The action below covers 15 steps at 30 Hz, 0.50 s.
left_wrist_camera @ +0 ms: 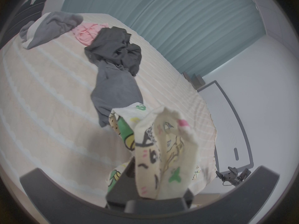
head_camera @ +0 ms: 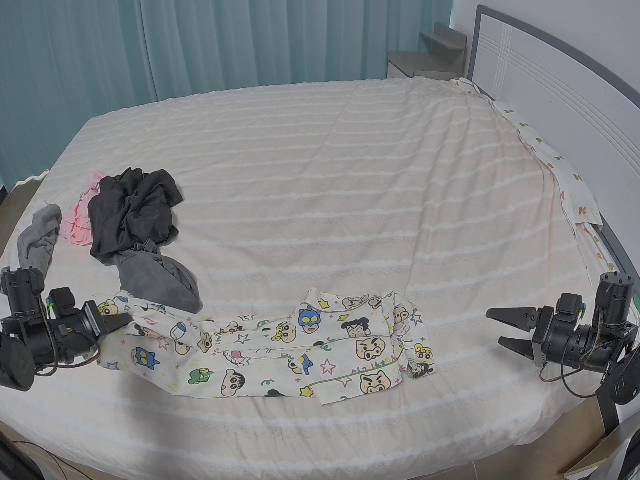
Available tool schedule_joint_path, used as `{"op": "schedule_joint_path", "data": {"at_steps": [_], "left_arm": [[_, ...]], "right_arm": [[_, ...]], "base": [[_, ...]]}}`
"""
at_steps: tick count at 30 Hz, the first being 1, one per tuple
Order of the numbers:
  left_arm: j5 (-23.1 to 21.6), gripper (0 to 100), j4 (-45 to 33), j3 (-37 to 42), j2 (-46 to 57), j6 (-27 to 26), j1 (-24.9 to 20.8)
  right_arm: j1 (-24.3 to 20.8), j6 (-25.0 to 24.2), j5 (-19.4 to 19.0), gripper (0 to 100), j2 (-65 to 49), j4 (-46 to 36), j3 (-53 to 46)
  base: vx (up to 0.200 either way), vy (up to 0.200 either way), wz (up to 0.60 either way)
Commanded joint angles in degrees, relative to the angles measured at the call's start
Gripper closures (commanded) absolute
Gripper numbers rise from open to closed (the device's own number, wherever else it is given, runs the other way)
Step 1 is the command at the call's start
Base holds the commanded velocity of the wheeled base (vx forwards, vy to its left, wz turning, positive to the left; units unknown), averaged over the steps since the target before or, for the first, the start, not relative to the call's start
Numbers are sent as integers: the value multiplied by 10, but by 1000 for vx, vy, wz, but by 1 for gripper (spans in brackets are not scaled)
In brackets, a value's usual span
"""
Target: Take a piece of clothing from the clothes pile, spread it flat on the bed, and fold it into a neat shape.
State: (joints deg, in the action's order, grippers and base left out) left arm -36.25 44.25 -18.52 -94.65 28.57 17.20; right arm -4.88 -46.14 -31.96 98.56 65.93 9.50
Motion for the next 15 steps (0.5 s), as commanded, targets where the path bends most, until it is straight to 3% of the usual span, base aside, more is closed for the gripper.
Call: {"op": "schedule_joint_path", "data": {"at_steps": [1, 2, 5, 7, 10, 11, 12, 15], "left_arm": [[109, 100, -89, -52, 92, 29, -179], [165, 100, -123, -79, 97, 42, -257], [276, 100, -160, -132, 88, 59, -366], [327, 100, -167, -162, 57, 65, -432], [377, 100, -167, -208, 0, 66, -500], [377, 100, -167, -208, 0, 66, -500], [406, 100, -166, -244, -46, 66, -536], [432, 100, -162, -285, -105, 68, -579]], "right_arm": [[0, 0, 0, 0, 6, 1, 1], [0, 0, 0, 0, 6, 1, 1], [4, 0, 0, 0, 8, 1, 1], [7, 0, -1, 0, 8, 1, 2], [11, 1, -12, 0, 8, 1, 2], [11, 1, -12, 0, 8, 1, 2], [15, 1, -18, 0, 7, 0, 2], [16, 1, -20, 0, 7, 1, 2]], "base": [[0, 0, 0], [0, 0, 0], [0, 0, 0], [0, 0, 0], [0, 0, 0], [0, 0, 0], [0, 0, 0], [0, 0, 0]]}}
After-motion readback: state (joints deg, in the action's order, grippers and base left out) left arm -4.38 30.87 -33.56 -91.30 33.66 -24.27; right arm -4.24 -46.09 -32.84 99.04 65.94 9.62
